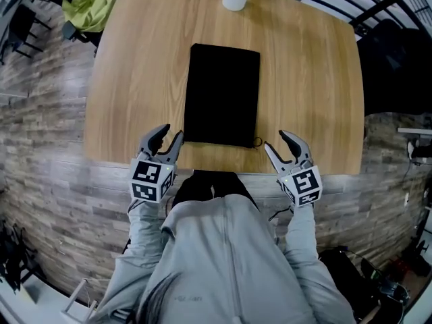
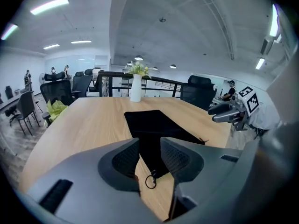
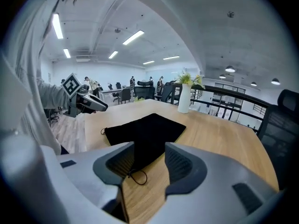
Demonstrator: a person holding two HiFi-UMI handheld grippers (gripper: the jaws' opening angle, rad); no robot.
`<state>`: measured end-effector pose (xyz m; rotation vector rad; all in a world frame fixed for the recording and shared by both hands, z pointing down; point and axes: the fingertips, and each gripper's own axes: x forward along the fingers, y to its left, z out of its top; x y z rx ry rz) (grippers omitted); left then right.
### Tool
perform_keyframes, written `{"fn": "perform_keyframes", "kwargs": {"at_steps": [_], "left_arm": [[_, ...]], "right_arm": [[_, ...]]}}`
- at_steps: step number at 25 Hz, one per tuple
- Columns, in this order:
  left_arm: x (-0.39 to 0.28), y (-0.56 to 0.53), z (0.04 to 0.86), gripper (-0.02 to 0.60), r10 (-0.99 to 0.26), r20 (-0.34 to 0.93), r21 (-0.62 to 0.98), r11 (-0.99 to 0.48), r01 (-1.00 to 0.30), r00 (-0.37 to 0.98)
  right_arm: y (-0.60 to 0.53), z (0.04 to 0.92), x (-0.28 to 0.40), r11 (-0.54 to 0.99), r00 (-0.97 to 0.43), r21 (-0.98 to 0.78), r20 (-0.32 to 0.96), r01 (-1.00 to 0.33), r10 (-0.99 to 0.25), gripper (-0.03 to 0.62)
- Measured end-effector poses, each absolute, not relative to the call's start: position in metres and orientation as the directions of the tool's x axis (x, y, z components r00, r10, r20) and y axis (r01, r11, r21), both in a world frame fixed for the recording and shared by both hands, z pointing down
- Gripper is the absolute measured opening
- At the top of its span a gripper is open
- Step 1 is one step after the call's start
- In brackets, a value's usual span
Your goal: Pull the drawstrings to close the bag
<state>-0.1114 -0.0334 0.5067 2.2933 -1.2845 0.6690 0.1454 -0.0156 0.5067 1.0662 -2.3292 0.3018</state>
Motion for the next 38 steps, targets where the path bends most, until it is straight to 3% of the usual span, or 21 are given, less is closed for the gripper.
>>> {"fn": "perform_keyframes", "kwargs": {"at_steps": [8, 21, 32, 38], "left_arm": [[-0.113, -0.004, 0.564, 0.178, -0.504, 0.743, 0.074, -0.593, -0.802, 0.441], [-0.113, 0.008, 0.608, 0.207, -0.348, 0.827, 0.075, -0.71, -0.7, 0.441], [-0.105, 0.005, 0.622, 0.207, -0.285, 0.853, 0.058, -0.781, -0.622, 0.437], [-0.103, 0.006, 0.622, 0.209, -0.293, 0.836, 0.068, -0.784, -0.617, 0.465]], "right_arm": [[0.006, 0.558, 0.138, 0.777, -0.564, 0.017, 0.678, -0.629, -0.472, 0.193], [0.012, 0.607, 0.132, 0.918, -0.565, 0.019, 0.783, -0.395, -0.259, 0.216], [0.01, 0.623, 0.115, 0.976, -0.57, -0.021, 0.814, -0.218, -0.111, 0.218], [0.011, 0.626, 0.117, 0.976, -0.586, -0.043, 0.805, -0.211, -0.092, 0.215]]}}
